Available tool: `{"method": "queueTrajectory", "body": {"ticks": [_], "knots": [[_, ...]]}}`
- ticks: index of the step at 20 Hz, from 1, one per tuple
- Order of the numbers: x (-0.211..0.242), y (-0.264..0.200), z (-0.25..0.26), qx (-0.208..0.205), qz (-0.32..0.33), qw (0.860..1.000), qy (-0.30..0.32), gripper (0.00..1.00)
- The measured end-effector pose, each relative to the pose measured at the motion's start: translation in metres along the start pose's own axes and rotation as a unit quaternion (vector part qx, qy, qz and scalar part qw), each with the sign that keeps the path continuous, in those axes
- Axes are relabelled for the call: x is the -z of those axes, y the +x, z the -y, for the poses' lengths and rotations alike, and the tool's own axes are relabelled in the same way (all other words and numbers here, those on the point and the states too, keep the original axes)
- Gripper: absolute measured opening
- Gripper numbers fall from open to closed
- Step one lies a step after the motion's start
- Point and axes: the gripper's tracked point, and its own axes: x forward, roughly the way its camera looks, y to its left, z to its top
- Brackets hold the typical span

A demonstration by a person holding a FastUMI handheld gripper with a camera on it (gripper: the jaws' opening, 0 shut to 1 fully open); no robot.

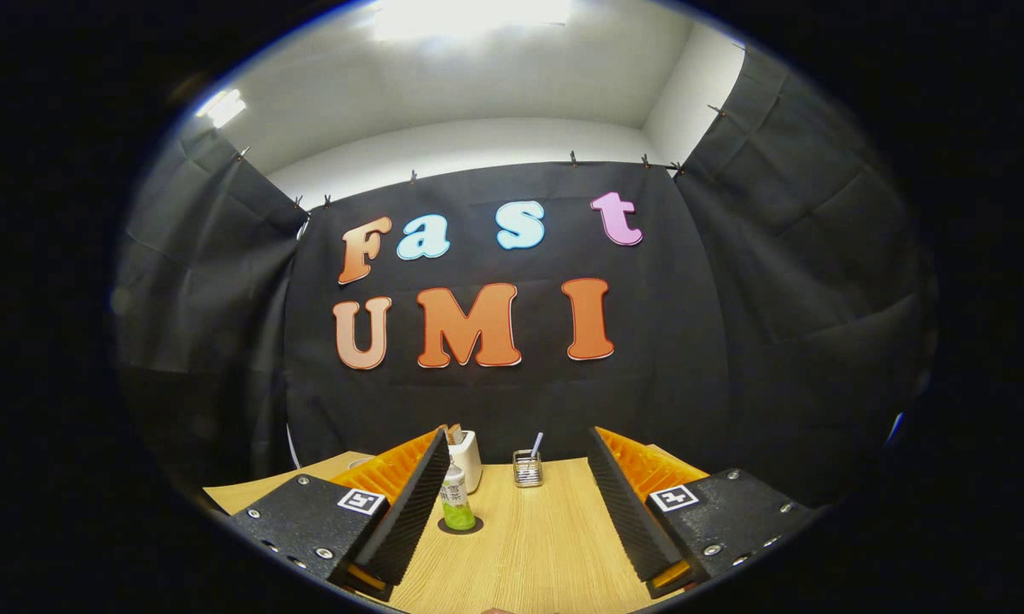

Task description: Take the bottle from table, then pour the juice into the cup, finally place the bottle on the coaster

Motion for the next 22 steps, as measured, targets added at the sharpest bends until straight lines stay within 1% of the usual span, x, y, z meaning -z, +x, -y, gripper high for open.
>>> {"method": "queueTrajectory", "body": {"ticks": [7,22], "knots": [[-0.011,-0.005,-0.011,-0.008,0.021,0.999,-0.026,0.97],[-0.01,-0.007,-0.018,-0.015,0.025,0.999,-0.024,0.97]]}}
